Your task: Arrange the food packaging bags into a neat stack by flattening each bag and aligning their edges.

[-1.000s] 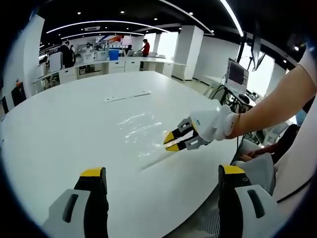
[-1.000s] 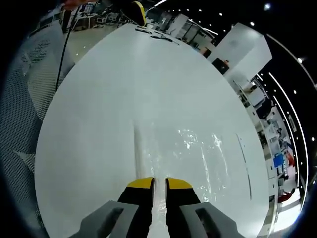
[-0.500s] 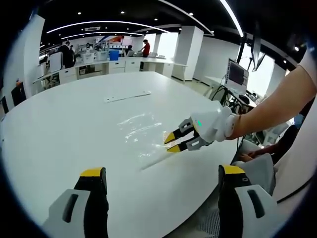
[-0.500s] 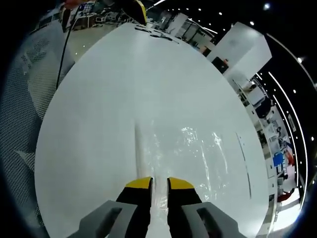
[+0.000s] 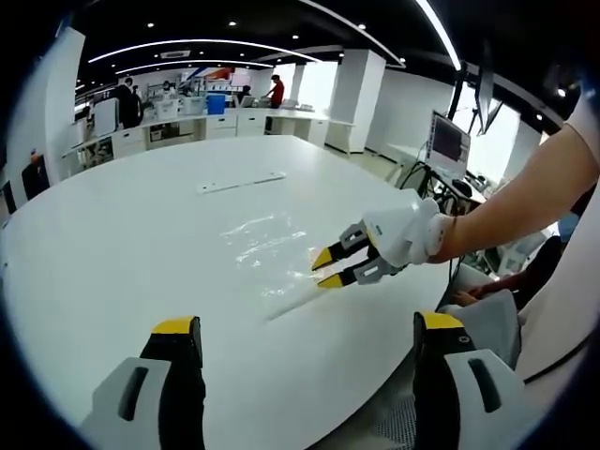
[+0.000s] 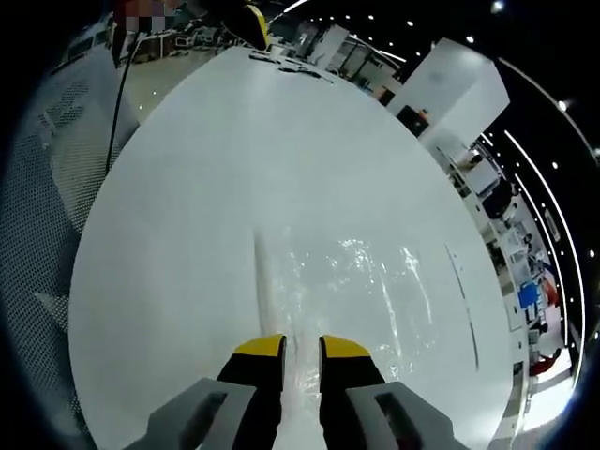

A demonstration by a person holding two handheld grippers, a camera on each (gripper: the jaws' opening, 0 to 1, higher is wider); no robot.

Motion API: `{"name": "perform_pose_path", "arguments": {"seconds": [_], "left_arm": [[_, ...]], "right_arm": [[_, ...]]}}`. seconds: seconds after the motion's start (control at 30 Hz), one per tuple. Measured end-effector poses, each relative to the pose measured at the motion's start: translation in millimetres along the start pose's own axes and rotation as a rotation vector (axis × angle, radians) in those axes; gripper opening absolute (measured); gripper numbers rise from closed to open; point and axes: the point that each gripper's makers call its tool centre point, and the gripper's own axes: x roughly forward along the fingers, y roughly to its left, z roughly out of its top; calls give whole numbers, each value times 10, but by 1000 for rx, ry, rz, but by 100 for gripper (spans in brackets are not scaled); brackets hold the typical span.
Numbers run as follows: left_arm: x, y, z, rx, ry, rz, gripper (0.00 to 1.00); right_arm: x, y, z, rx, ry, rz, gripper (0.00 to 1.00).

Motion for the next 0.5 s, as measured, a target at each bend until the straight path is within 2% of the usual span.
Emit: {"name": "perform_pose_path", "arguments": {"seconds": [0.5], "left_arm": [[1,-15,-18,3,5,-3,92]], "right_arm": [[-29,13,-33,51,-8,-6,14]]}}
